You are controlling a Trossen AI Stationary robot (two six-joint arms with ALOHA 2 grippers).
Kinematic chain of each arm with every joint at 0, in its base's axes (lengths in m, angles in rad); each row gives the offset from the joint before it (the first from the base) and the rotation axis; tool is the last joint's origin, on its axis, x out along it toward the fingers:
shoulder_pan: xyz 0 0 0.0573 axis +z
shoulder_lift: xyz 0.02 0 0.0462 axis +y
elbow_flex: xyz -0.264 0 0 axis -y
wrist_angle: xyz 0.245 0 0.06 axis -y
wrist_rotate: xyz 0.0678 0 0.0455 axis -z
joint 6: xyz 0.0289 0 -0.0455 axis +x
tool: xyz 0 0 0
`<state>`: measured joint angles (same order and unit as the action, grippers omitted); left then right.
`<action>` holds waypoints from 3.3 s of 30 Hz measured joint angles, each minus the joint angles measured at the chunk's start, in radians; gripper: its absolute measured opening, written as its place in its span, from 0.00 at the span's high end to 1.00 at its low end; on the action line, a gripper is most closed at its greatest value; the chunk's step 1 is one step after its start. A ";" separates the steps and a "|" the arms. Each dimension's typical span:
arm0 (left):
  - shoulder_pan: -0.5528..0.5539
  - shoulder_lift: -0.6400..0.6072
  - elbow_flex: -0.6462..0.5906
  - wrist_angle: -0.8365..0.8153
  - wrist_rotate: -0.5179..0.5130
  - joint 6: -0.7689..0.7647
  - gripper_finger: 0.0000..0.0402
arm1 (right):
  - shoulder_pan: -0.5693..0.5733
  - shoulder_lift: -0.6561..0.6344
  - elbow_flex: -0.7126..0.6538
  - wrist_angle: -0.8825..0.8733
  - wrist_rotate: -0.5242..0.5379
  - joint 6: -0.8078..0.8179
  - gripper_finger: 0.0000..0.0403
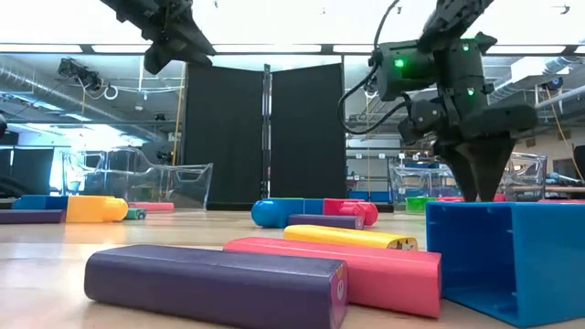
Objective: Sort blocks by size
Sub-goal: Put the yellow block into the top left transparent bin
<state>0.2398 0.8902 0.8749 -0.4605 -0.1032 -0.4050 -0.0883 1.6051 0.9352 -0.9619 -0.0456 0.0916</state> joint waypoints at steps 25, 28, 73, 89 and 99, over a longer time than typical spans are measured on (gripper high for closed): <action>0.000 0.000 0.000 0.054 0.000 -0.021 0.70 | -0.034 -0.001 -0.134 0.124 0.024 -0.043 0.52; 0.000 0.000 0.000 0.052 0.000 -0.021 0.70 | -0.034 0.003 -0.134 0.132 0.018 -0.043 0.62; 0.000 0.066 -0.001 0.477 -0.112 -0.154 0.70 | -0.025 0.012 0.597 0.311 0.236 0.186 0.72; 0.000 0.257 0.007 0.657 -0.018 -0.538 0.71 | -0.047 0.011 0.659 0.312 0.238 0.322 0.72; -0.020 0.347 0.142 0.558 -0.010 -0.490 0.72 | -0.054 0.011 0.659 0.307 0.235 0.325 0.72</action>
<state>0.2196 1.2367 1.0165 0.0971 -0.1131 -0.8946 -0.1421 1.6165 1.5940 -0.6548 0.1894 0.4164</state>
